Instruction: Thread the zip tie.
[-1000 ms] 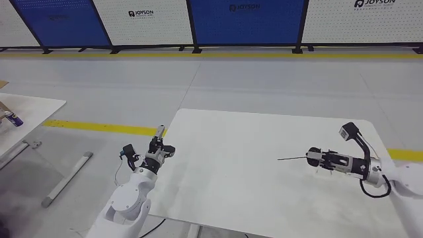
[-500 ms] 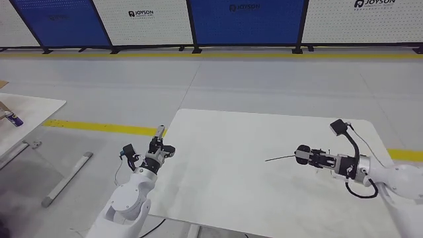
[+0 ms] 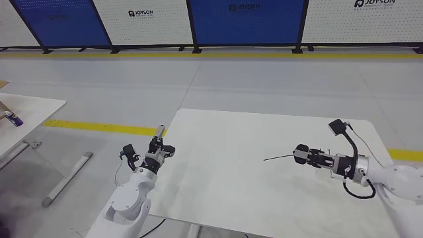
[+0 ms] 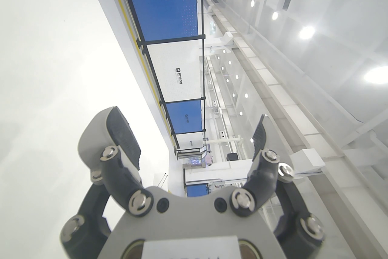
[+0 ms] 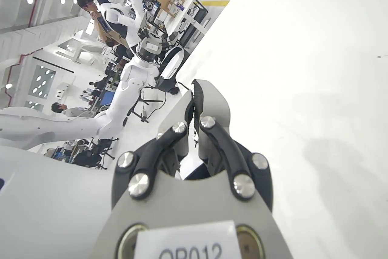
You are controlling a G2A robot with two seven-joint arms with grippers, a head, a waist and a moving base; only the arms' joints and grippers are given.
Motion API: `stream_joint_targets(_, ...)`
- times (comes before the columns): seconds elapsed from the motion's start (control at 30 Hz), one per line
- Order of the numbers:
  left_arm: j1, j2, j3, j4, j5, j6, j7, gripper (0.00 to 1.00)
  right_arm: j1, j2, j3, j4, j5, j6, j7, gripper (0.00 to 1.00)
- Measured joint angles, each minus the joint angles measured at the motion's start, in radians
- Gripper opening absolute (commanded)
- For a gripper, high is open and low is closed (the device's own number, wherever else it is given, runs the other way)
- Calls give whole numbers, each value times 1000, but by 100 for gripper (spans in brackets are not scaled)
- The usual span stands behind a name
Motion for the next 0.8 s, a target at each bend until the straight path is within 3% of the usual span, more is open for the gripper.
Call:
stream_joint_targets(0.23, 0, 0, 0, 0, 0, 0, 0, 100, 30, -10, -64, -73, -181, 0, -61, 0)
stream_joint_targets(0.37, 0, 0, 0, 0, 0, 0, 0, 100, 56, -16, -88, -54, -194, 0, -84, 0)
stream_joint_targets(0.8, 0, 0, 0, 0, 0, 0, 0, 100, 53, -16, -87, -56, -197, 0, -89, 0)
